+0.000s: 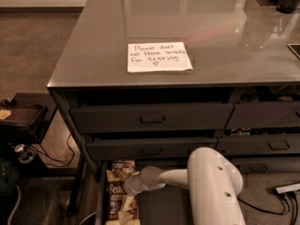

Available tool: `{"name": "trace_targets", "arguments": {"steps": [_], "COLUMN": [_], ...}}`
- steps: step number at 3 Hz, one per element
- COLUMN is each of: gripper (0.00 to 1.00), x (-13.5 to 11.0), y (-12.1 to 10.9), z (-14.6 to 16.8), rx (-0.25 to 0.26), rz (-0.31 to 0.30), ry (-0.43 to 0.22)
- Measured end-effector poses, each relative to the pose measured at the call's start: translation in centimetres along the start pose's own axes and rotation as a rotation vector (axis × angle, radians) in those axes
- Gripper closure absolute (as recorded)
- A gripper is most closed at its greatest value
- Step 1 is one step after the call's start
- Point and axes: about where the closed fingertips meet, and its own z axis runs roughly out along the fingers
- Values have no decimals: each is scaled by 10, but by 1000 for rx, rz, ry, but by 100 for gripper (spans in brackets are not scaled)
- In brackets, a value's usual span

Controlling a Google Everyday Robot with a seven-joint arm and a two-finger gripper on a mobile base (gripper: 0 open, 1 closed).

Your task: Pick brown chip bag from bottom drawer and place on counter

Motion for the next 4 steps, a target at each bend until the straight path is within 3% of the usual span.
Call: {"name": "trace_targets", "arguments": {"steps": [1,2,3,4], "gripper": [19,43,66,89], "x": [13,17,10,2], "y": [3,7,21,39], "z": [5,-5,-28,-58], "rx": [-29,-36,-39,-21], "rz": [-9,56,117,176], "ry": [129,188,179,107]}}
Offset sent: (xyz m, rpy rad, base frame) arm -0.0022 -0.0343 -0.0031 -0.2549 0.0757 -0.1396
